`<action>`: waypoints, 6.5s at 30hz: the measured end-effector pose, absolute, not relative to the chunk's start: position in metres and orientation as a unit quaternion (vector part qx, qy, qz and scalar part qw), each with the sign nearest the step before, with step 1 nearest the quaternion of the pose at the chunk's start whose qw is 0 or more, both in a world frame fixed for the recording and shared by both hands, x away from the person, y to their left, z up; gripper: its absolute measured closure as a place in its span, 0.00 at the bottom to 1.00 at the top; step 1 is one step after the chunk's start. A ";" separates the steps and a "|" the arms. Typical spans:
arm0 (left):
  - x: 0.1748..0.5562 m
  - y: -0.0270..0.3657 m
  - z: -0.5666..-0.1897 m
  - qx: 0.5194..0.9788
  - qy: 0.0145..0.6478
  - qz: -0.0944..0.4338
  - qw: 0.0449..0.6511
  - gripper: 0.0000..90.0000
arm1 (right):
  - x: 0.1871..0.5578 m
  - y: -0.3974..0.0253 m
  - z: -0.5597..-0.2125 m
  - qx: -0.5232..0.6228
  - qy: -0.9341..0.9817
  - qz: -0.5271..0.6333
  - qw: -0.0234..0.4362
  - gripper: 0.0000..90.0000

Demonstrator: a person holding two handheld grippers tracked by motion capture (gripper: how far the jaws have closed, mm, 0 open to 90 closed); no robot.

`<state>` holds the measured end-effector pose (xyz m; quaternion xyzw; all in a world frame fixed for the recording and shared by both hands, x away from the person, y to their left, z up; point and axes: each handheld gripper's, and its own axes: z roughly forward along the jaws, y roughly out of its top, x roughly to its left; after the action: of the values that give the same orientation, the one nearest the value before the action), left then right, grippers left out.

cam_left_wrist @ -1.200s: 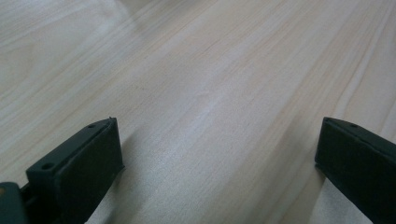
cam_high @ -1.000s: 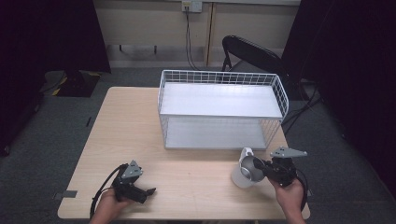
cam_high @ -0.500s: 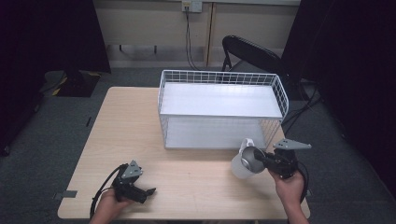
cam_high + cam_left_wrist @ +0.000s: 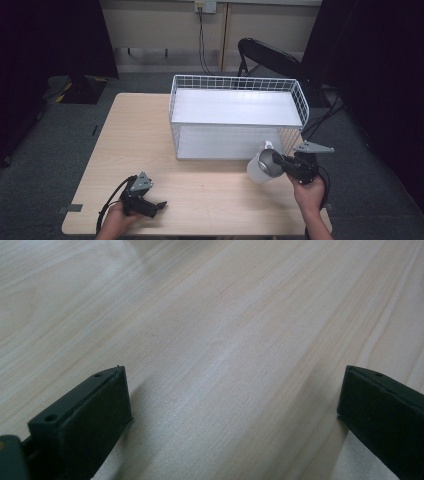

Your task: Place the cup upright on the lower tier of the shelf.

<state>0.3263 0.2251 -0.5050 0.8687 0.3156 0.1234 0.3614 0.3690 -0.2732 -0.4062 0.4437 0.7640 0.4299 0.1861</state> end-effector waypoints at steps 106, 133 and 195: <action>0.326 0.225 -0.505 0.869 0.316 0.123 0.361 0.00 | 0.424 -0.230 -0.431 0.490 0.706 0.389 0.333 0.92; 0.326 0.225 -0.505 0.869 0.316 0.123 0.361 0.00 | 0.431 -0.222 -0.433 0.503 0.690 0.391 0.344 0.90; 0.326 0.225 -0.505 0.868 0.317 0.125 0.361 0.00 | 0.410 -0.226 -0.446 0.485 0.716 0.407 0.294 0.50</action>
<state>0.3262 0.2246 -0.5052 0.8679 0.3172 0.1245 0.3614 0.4097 -0.2259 -0.4465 0.4853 0.7156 0.4071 0.2943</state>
